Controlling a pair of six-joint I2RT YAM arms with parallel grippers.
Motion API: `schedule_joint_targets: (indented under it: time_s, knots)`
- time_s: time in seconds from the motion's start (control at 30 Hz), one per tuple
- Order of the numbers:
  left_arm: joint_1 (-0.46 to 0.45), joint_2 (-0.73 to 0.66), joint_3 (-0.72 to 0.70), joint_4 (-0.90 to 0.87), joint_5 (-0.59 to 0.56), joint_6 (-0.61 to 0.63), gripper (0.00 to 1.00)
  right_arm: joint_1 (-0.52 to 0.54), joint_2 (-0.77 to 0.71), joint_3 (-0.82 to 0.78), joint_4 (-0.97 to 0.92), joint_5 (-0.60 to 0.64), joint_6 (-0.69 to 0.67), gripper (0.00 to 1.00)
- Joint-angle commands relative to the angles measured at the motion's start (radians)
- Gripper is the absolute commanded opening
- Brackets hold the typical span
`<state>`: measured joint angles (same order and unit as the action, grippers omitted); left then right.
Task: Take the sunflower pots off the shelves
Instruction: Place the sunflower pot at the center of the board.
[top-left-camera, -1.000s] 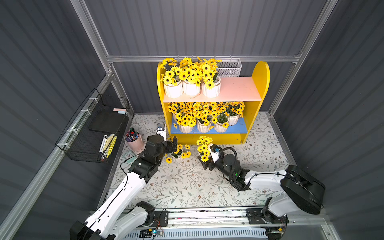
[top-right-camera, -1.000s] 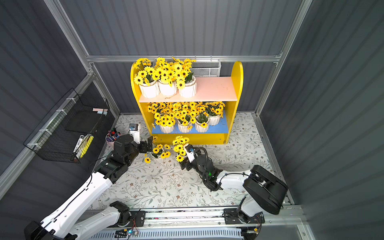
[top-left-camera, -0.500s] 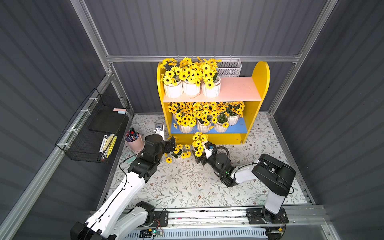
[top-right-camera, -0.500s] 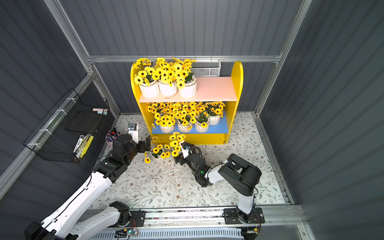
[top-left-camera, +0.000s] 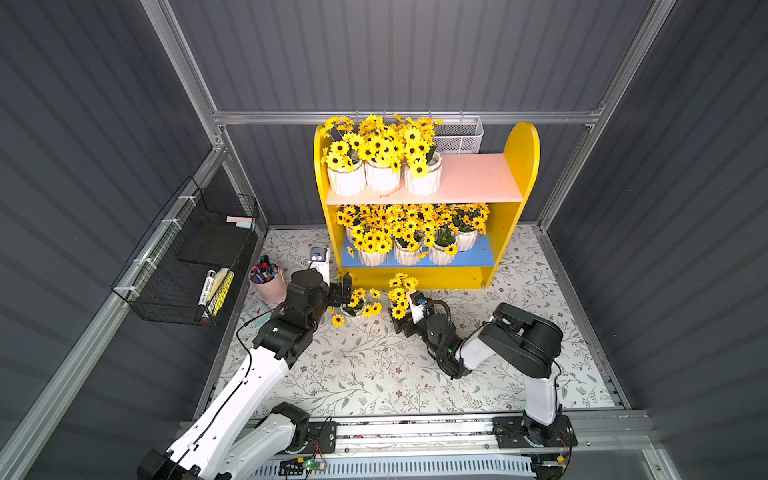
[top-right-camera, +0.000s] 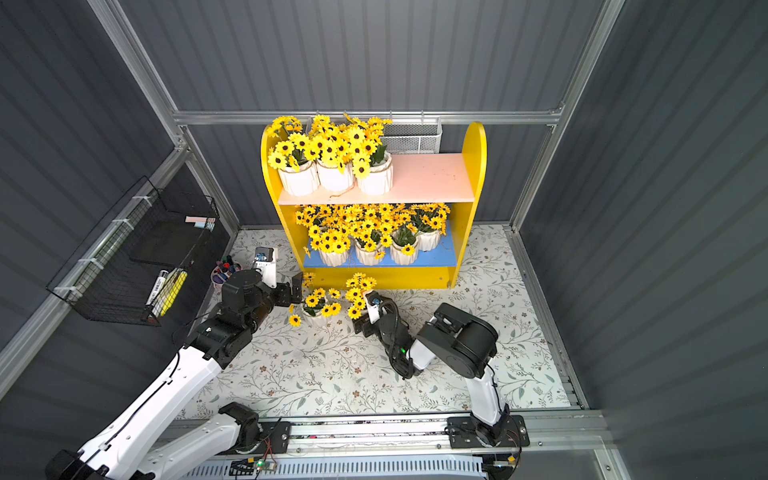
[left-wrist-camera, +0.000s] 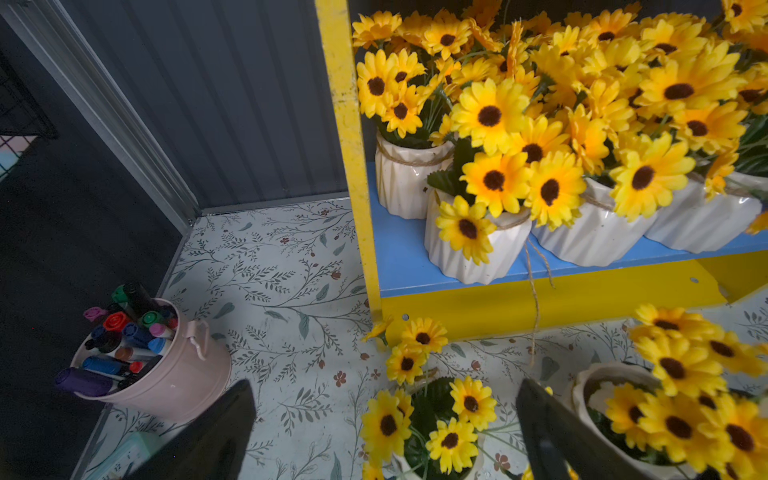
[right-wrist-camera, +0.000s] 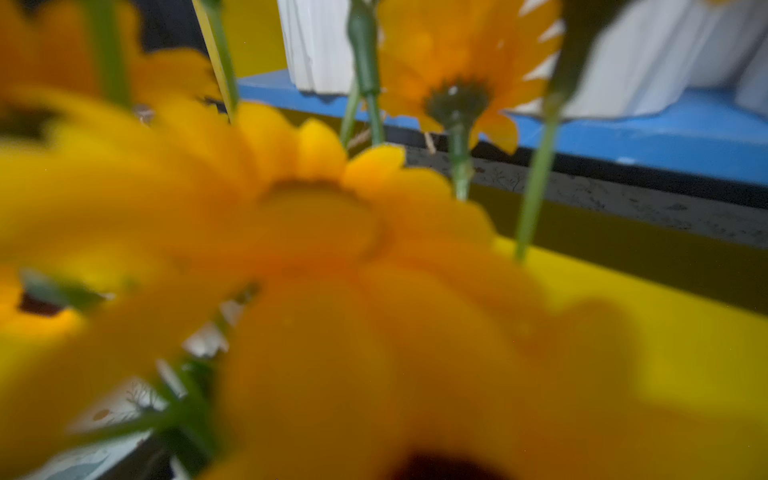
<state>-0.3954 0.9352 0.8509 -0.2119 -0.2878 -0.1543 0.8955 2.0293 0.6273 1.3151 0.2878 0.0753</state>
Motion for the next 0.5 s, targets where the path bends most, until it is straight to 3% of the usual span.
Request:
schedule_joint_targets:
  time_s: [0.0, 0.47]
  knots:
    - [0.002, -0.017, 0.008, -0.006, 0.017, -0.009, 1.00, 0.024, 0.050, 0.068, 0.100, 0.014, -0.009, 0.00]
    - [0.001, -0.016, -0.009, 0.027, 0.044, 0.004, 0.99, 0.068, 0.268, 0.177, 0.099, 0.078, 0.057, 0.00]
